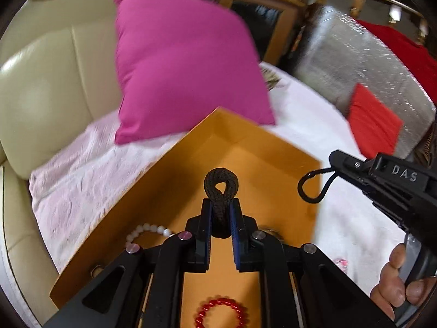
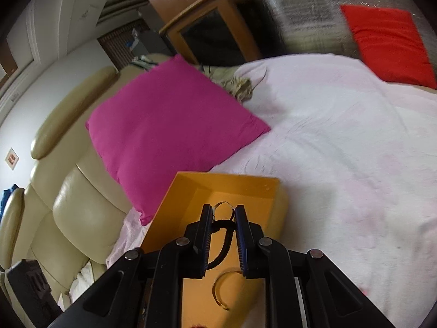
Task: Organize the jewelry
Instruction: 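Carry the hair tie and cord loop into the orange box and open both tools, then move the right tool to the purple bead bracelet while the left tool approaches the pink crystal bracelet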
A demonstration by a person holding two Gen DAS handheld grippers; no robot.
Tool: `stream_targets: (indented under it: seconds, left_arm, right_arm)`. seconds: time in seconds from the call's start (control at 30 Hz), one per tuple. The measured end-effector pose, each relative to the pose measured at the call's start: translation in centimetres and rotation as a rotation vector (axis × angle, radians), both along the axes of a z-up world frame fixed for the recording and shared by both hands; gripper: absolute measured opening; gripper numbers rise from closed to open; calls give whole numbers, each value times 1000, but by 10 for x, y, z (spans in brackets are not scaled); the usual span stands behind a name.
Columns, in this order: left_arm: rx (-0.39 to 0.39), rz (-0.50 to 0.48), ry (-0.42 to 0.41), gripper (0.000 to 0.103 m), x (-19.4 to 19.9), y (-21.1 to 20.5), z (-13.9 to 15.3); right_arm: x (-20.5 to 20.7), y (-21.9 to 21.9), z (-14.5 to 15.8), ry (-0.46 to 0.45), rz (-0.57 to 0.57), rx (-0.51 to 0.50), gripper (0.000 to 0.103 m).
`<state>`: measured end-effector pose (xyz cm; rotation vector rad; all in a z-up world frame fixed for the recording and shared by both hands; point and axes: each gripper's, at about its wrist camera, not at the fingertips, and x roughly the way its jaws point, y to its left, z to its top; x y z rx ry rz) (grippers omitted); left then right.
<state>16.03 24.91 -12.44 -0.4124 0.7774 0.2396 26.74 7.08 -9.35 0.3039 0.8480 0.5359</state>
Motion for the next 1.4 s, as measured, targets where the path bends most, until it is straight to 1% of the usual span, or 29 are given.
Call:
stream_targets:
  seconds: [0.1,0.13,0.23,0.27,0.3,0.33,0.37,0.4,0.43,0.5,0.57,0.63,0.7,0.77,0.83,0.93,1.0,1.1,1.17,1.2,1.23,1.33,1.4]
  left_arm:
    - [-17,23,52,13,5,10,-14]
    - [-17,37,64,13,7,11,-18]
    - [17,68,90,16,9,12,-23]
    - [43,85,101,25,11,11,-24]
    - [64,98,111,32,12,10,-24]
    - [77,105,114,42,14,9,-24]
    - [88,109,111,46,14,7,-23]
    - [102,113,106,47,14,5,-21]
    - [115,115,101,47,15,5,-20]
    - [147,116,83,50,15,-1,-15]
    - [168,114,56,58,15,-7,-9]
    - [215,105,33,59,16,-17,-3]
    - [243,91,9,61,16,-28,2]
    - [274,75,-16,64,15,-43,7]
    - [303,49,-37,64,14,-60,13]
    - [355,-3,-66,65,14,-89,19]
    - [393,-42,-89,68,13,-110,22]
    - [432,-109,-120,72,9,-140,25]
    - [456,-168,-133,78,7,-161,25]
    - [474,-197,-137,78,6,-171,24]
    - [497,-234,-140,78,4,-183,22]
    - [532,-339,-130,78,0,-212,14]
    - [535,-409,-109,78,-2,-225,7]
  right_arm:
    - [13,19,-10,21,-3,-37,18]
    - [16,22,-13,23,-8,-44,20]
    - [26,30,-19,24,-17,-48,21]
    - [28,30,-20,28,-23,-47,31]
    - [30,30,-19,36,-29,-46,39]
    - [30,27,-19,44,-31,-35,62]
    - [29,23,-17,43,-32,-15,72]
    - [26,17,-14,28,-36,13,72]
    - [24,10,-10,9,-45,19,72]
    - [20,-2,-2,-14,-52,5,72]
    - [13,-23,6,-41,-63,-10,72]
    - [3,-50,15,-72,-90,-33,72]
    - [-7,-85,21,-91,-133,-50,72]
    - [-18,-120,25,-97,-177,-60,72]
    - [-31,-156,25,-91,-226,-68,72]
    - [-53,-210,19,-67,-306,-65,72]
    - [-67,-241,14,-46,-353,-68,72]
    - [-88,-280,3,-16,-406,-70,72]
    - [-101,-302,-3,-7,-438,-77,72]
    - [-110,-315,-6,-5,-460,-79,72]
    - [-118,-328,-9,-6,-485,-75,72]
    - [-135,-361,-19,4,-551,-52,72]
    - [-143,-383,-30,24,-604,-2,72]
